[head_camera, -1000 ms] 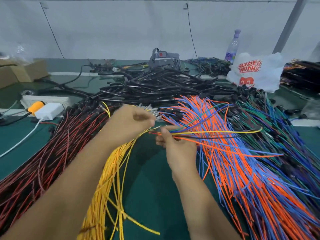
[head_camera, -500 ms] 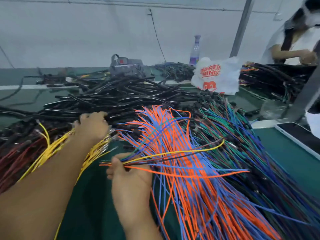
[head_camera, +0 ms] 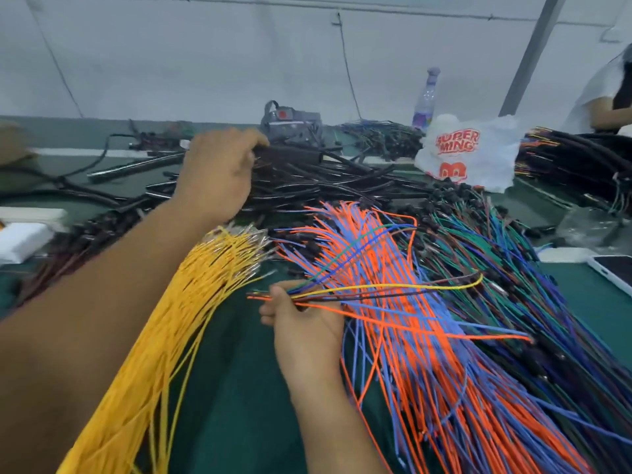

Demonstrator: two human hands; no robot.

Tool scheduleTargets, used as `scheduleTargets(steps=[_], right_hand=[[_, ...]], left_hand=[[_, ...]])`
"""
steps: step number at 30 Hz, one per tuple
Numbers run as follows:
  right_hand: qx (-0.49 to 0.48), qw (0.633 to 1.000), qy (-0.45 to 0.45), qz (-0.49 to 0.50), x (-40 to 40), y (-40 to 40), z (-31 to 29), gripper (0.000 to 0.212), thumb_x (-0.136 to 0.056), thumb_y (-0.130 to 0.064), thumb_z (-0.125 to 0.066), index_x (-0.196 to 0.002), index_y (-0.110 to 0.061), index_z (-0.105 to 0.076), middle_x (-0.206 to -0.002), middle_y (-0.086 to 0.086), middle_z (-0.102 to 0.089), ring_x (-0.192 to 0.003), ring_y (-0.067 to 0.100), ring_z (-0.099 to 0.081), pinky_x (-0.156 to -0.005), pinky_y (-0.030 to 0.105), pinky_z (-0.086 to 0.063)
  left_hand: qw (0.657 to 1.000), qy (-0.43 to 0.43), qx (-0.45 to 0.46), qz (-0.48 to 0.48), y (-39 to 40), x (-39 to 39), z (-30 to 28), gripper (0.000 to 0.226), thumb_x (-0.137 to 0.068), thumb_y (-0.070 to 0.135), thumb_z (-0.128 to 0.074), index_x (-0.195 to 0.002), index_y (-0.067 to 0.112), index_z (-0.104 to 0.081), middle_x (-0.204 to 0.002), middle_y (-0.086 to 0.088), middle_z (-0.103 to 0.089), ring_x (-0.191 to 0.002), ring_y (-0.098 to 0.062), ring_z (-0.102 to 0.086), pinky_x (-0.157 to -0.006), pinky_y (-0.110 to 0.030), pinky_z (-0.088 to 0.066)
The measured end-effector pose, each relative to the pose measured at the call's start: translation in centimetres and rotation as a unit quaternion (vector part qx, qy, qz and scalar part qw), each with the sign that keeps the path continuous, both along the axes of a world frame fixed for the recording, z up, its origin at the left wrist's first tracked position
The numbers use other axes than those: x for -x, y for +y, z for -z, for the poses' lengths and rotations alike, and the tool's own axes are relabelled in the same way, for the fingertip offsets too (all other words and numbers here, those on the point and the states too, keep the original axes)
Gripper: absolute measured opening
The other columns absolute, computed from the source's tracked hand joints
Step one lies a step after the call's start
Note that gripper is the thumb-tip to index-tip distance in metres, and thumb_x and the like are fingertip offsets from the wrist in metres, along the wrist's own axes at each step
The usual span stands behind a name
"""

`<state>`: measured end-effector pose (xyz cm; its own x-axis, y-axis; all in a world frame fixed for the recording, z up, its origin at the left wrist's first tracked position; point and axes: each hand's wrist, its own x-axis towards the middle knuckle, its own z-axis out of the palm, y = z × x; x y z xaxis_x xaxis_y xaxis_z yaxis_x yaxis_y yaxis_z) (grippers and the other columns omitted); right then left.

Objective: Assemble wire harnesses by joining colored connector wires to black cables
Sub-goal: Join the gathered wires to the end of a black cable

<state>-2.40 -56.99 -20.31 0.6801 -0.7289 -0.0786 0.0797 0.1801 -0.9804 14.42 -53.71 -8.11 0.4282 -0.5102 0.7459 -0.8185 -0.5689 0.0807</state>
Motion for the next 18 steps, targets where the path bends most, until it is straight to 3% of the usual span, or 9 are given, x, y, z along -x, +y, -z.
scheduleTargets(steps=[3,5,7,10,12,14,16,18], right_hand=[[0.023,0.999,-0.044,0.011,0.7,0.4,-1.3,0.024,-0.089,0.001,-0.062,-0.071,-0.015,-0.059,-0.054,-0.003,-0.059,-0.045,0.003,-0.058,-0.052,0.022,-0.053],[0.036,0.998,-0.043,0.012,0.9,0.8,-1.7,0.022,-0.09,0.003,-0.06,-0.074,-0.012,-0.058,-0.058,0.003,-0.059,-0.043,0.002,-0.057,-0.051,0.021,-0.052],[0.038,0.998,-0.05,0.015,1.1,0.9,-2.1,0.016,-0.09,0.004,-0.06,-0.079,-0.008,-0.058,-0.062,0.008,-0.059,-0.041,0.002,-0.057,-0.048,0.017,-0.052],[0.034,0.997,-0.064,0.024,1.4,1.1,-2.2,0.006,-0.09,0.004,-0.06,-0.086,0.0,-0.062,-0.066,0.011,-0.061,-0.041,0.002,-0.059,-0.044,0.015,-0.049],[0.023,0.997,-0.071,0.02,1.7,1.1,-2.3,0.006,-0.091,0.003,-0.06,-0.086,0.0,-0.063,-0.068,0.012,-0.063,-0.044,0.004,-0.062,-0.046,0.016,-0.05],[0.005,0.996,-0.092,0.009,1.9,1.1,-2.3,0.014,-0.091,0.002,-0.06,-0.081,-0.006,-0.062,-0.067,0.007,-0.063,-0.048,0.007,-0.064,-0.051,0.019,-0.054],[-0.018,0.994,-0.111,0.0,2.1,1.2,-2.5,0.016,-0.091,0.003,-0.059,-0.08,-0.008,-0.062,-0.066,0.005,-0.063,-0.05,0.008,-0.064,-0.053,0.02,-0.054],[-0.033,0.992,-0.124,-0.01,2.2,1.2,-2.5,0.015,-0.092,0.003,-0.059,-0.081,-0.007,-0.063,-0.066,0.004,-0.064,-0.053,0.009,-0.065,-0.055,0.02,-0.054]], left_hand=[[0.998,-0.004,-0.024,0.062,5.1,2.9,-0.8,0.032,-0.089,0.019,-0.041,-0.112,0.018,-0.062,-0.094,-0.007,-0.065,-0.089,-0.031,-0.057,-0.073,-0.041,-0.044],[0.994,0.026,-0.072,0.079,9.0,5.0,-0.1,0.036,-0.088,0.04,-0.038,-0.117,0.028,-0.055,-0.088,0.002,-0.061,-0.079,-0.022,-0.056,-0.062,-0.03,-0.038],[0.989,0.074,-0.121,0.045,12.0,6.7,1.6,0.037,-0.09,0.056,-0.033,-0.122,0.04,-0.044,-0.09,0.005,-0.062,-0.079,-0.019,-0.058,-0.059,-0.028,-0.038],[0.978,0.101,-0.18,-0.018,14.1,7.7,4.9,0.023,-0.098,0.04,-0.043,-0.117,0.032,-0.051,-0.101,0.0,-0.062,-0.098,-0.026,-0.058,-0.07,-0.036,-0.044],[0.974,0.132,-0.182,-0.013,13.9,8.2,6.6,0.018,-0.098,0.023,-0.047,-0.111,0.02,-0.058,-0.1,0.0,-0.056,-0.102,-0.026,-0.052,-0.081,-0.038,-0.042],[0.971,0.178,-0.158,-0.008,12.5,9.0,8.0,0.022,-0.098,0.016,-0.044,-0.116,0.018,-0.057,-0.102,-0.001,-0.056,-0.1,-0.026,-0.051,-0.081,-0.039,-0.04],[0.968,0.211,-0.134,-0.008,10.9,9.9,9.0,0.032,-0.099,0.021,-0.04,-0.129,0.029,-0.048,-0.1,0.0,-0.055,-0.097,-0.025,-0.051,-0.079,-0.04,-0.042],[0.965,0.232,-0.122,-0.014,9.9,10.6,9.8,0.035,-0.099,0.04,-0.036,-0.134,0.044,-0.036,-0.092,0.004,-0.054,-0.093,-0.021,-0.049,-0.08,-0.039,-0.039]])
